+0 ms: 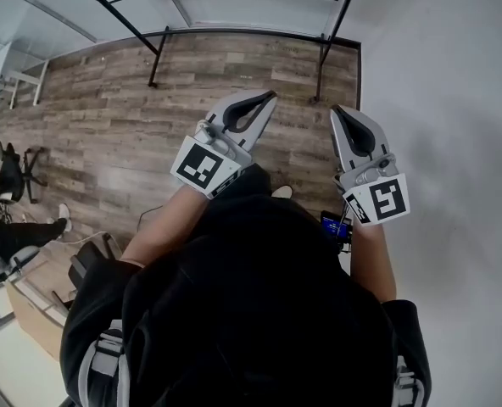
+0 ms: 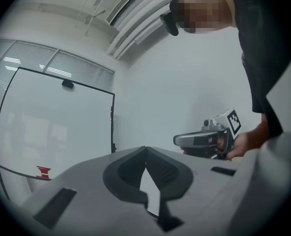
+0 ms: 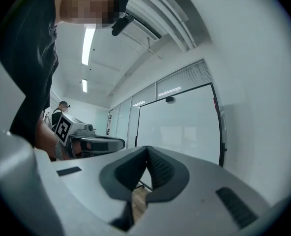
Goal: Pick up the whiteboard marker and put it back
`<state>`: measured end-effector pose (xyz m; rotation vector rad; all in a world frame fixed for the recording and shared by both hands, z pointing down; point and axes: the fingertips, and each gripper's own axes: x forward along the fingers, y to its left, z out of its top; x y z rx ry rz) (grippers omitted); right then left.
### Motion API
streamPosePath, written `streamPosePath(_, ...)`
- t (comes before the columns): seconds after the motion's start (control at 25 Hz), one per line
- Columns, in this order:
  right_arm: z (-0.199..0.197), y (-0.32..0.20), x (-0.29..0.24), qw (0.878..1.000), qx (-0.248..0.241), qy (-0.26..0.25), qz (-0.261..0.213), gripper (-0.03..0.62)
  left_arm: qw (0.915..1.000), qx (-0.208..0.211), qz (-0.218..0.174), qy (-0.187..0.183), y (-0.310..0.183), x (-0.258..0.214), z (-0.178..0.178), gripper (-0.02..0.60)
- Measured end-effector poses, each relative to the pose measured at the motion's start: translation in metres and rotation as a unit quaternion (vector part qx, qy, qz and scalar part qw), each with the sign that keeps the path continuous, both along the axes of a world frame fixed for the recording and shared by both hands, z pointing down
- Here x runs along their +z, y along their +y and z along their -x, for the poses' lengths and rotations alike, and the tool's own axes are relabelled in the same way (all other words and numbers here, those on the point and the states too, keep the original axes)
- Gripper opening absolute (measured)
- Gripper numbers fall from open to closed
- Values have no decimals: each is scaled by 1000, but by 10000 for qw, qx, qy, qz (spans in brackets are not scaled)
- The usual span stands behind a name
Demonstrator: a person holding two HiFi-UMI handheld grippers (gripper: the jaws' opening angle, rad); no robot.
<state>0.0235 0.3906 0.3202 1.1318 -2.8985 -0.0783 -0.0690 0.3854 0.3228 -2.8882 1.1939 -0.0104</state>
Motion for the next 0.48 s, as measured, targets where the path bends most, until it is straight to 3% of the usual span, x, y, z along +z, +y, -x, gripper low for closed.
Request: streamPosePath(0.48, -2, -53, 9, 9999, 29, -95, 17, -8, 10000, 91, 2, -3, -48, 3, -10, 3)
